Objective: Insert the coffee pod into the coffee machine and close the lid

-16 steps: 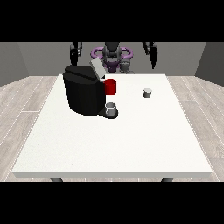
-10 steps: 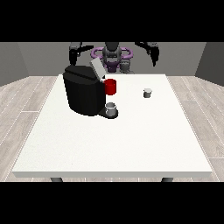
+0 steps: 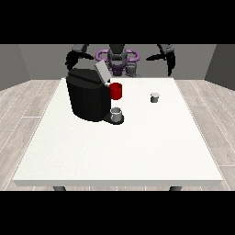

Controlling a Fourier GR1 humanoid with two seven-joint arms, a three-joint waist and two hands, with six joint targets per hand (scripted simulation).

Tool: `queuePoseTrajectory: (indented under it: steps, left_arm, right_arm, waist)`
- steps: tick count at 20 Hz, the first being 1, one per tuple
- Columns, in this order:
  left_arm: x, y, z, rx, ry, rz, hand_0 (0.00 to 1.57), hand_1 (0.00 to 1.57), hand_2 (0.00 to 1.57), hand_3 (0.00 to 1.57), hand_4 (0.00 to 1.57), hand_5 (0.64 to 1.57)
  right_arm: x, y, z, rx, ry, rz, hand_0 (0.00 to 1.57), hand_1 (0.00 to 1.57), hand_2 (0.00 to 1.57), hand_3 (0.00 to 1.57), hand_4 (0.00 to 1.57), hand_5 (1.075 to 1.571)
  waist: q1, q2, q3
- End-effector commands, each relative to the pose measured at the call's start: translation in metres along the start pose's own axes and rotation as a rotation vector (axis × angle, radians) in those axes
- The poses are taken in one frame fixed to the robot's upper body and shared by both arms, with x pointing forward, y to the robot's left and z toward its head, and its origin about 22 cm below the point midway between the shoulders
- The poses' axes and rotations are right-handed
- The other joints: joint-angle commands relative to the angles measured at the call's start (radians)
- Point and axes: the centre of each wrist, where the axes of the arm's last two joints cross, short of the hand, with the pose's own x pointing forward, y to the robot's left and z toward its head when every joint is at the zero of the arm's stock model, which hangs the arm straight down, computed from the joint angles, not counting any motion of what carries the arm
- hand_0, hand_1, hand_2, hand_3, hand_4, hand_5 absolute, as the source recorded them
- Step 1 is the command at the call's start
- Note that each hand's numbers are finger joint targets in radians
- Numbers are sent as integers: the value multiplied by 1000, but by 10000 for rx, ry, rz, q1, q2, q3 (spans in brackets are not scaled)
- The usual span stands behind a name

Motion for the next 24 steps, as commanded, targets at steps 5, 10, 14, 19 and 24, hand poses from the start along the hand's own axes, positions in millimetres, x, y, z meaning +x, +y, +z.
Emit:
queuePoseTrajectory:
  steps: [5, 10, 14, 19, 24]
  left_arm:
    - [-14, 53, -22, 119, 894, -869, 0, 0, 0, 0, 0, 1571]
    - [-28, 40, -41, 758, 1539, -1231, 0, 0, 0, 0, 0, 1571]
    - [-28, 30, -54, 139, 1753, -1436, 0, 0, 0, 0, 0, 1571]
    - [-21, 23, -69, -412, 1640, -2281, 0, 0, 0, 0, 0, 1571]
    - [-47, -13, -60, -1103, 2391, -2890, 105, 105, 502, 0, 0, 1571]
  right_arm:
    - [23, 24, -8, 433, -774, -332, 0, 0, 0, 0, 168, 1571]
    - [40, 22, -20, 776, -1006, -360, 0, 0, 0, 0, 233, 1571]
    - [12, 35, -13, 421, -757, -342, 0, 0, 0, 0, 259, 1571]
    - [13, 25, -35, 52, -571, -234, 0, 0, 0, 0, 358, 1571]
    - [4, 33, -27, -148, 516, 57, 0, 0, 0, 0, 371, 1571]
  waist:
    - [-645, 852, -8]
    - [-1032, 1230, -9]
    - [-590, 1269, -5]
    - [-375, 1482, -4]
    - [-220, 900, -4]
